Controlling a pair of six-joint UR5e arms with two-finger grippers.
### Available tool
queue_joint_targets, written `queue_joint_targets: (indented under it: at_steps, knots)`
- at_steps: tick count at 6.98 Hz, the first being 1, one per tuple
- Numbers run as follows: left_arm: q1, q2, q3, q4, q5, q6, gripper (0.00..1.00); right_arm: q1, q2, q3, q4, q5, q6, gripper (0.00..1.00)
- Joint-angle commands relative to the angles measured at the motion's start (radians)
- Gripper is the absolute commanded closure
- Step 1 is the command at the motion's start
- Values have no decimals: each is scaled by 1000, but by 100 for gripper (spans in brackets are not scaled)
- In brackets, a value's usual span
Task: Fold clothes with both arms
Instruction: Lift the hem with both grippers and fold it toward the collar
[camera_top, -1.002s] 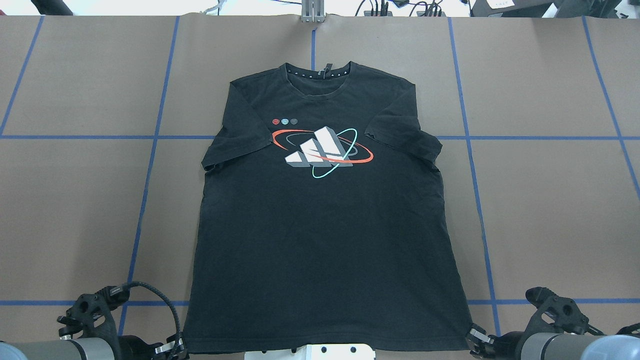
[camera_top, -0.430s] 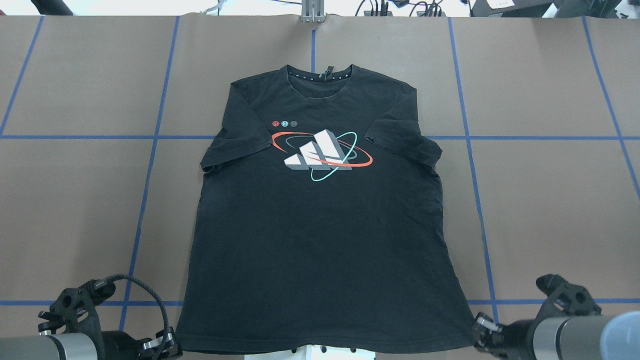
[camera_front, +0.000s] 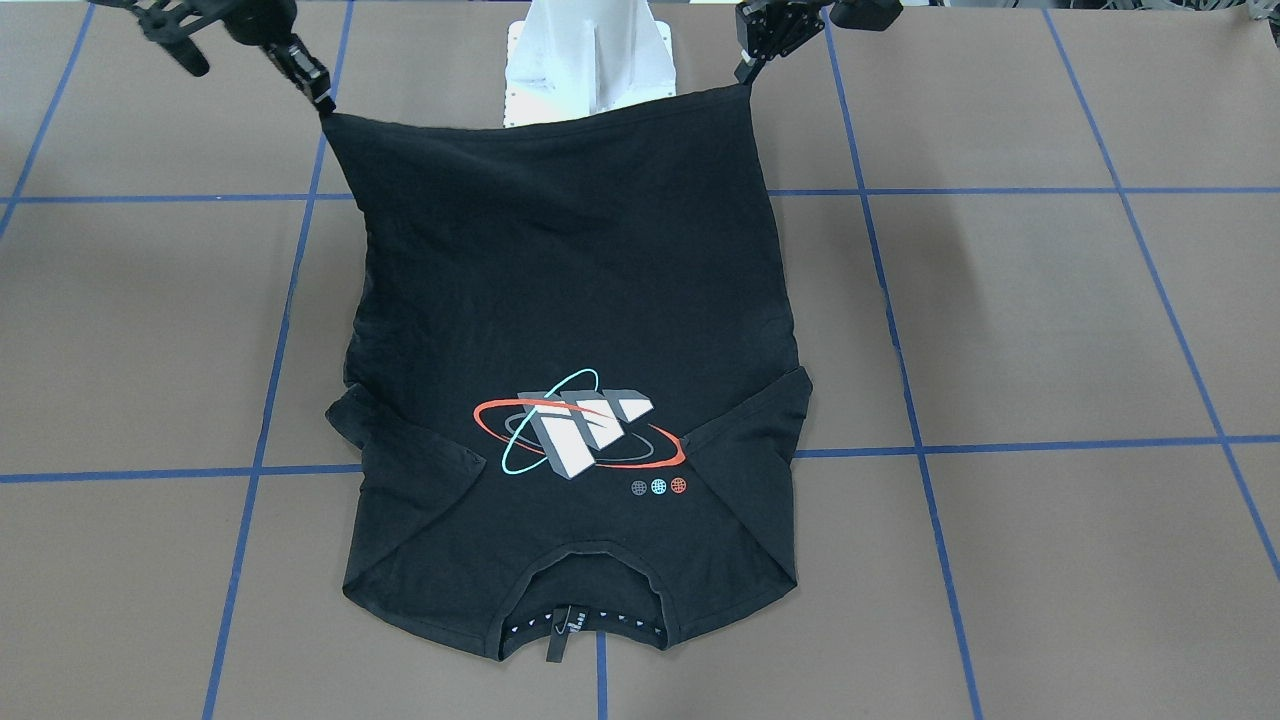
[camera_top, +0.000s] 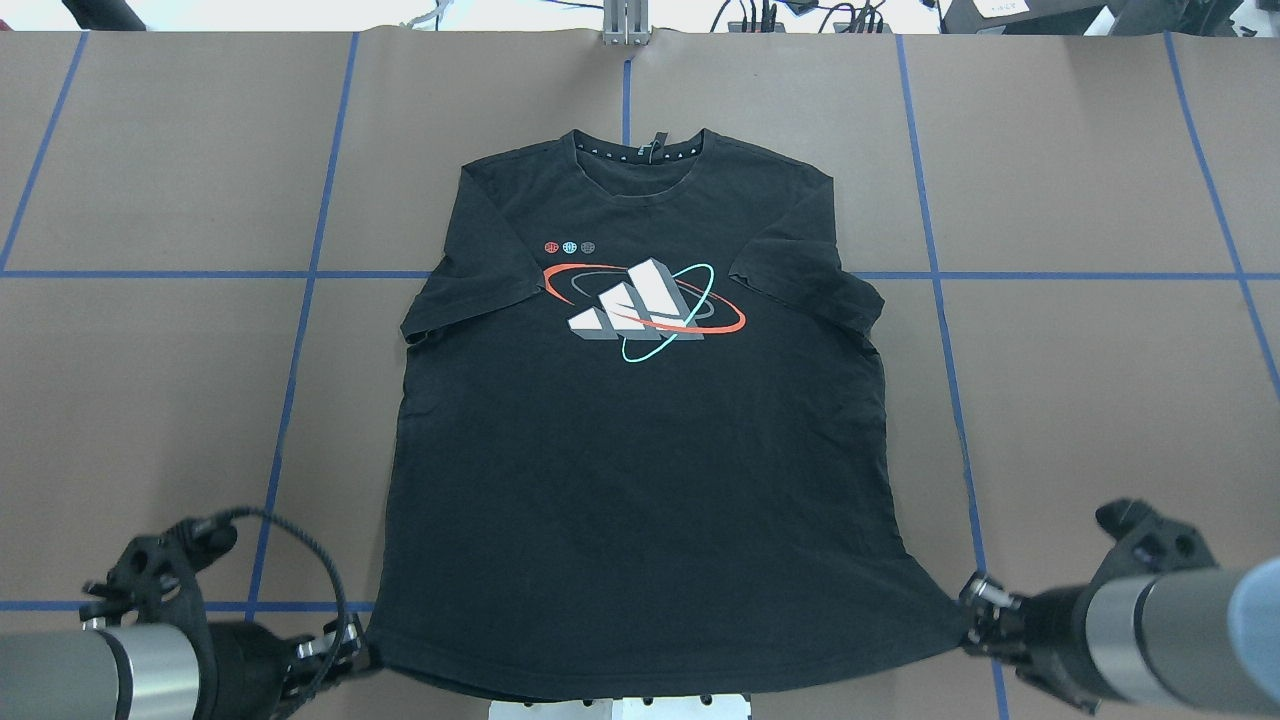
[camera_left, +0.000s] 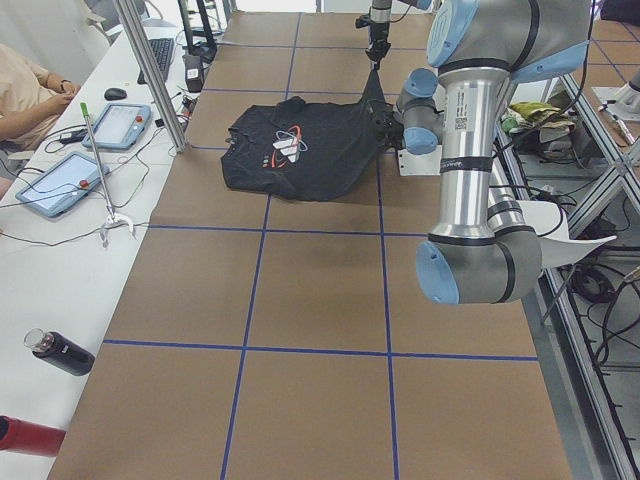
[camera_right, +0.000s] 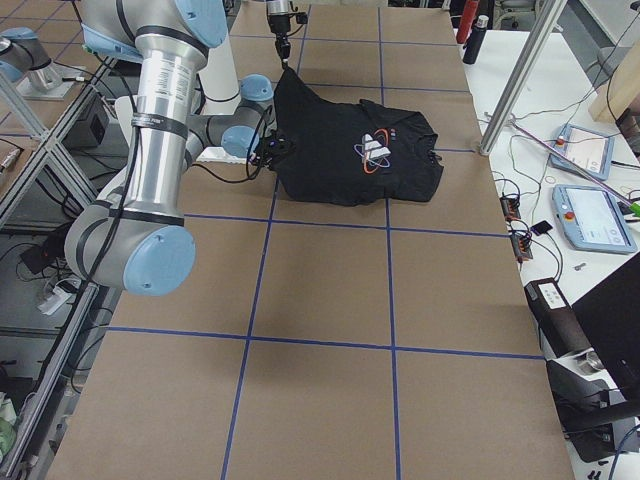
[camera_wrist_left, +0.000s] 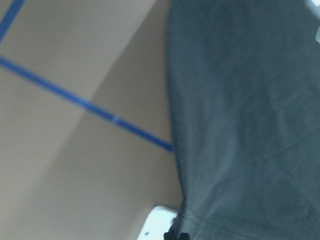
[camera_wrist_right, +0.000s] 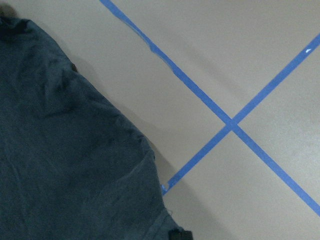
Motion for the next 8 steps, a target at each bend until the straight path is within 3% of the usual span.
queue_joint_targets:
  at_steps: [1, 3, 4, 8]
  knots:
    - [-197, -25, 38, 1, -95, 149, 100, 215, 140, -68, -107, 141, -89, 100]
    - [-365, -38, 119, -4, -153, 287, 100, 305, 341, -115, -387, 141, -199, 100]
    - [-408, -75, 168, -8, -156, 300, 100, 320, 386, -149, -452, 127, -257, 100]
    - [-543, -361, 506, -18, -161, 321, 100, 424, 570, -429, -453, 123, -395, 100]
